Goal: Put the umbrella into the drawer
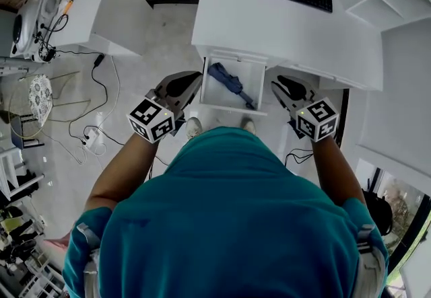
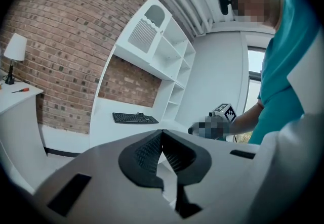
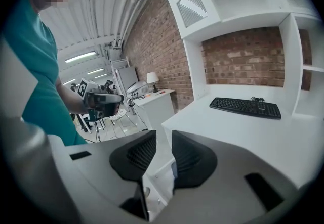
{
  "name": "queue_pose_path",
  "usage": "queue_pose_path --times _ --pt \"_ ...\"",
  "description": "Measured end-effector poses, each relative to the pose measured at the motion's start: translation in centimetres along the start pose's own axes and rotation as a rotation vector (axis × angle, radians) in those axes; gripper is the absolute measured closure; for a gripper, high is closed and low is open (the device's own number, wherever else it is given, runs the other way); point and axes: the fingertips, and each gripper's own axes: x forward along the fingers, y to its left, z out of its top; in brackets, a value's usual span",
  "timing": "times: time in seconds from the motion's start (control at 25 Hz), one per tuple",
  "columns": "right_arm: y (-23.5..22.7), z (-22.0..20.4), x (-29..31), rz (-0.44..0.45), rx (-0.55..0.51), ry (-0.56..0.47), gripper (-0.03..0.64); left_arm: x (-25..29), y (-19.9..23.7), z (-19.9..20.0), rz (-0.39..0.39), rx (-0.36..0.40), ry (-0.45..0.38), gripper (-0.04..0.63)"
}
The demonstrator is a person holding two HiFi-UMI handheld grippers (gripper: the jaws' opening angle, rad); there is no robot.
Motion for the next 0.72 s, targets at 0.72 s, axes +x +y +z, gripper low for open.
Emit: queue_pose_path --times 0.72 --pt "0.5 3.1 -2.6 -0.005 -0.005 -0.098 0.594 -1.4 -1.7 3.3 0.008 0.021 -0.068 0.583"
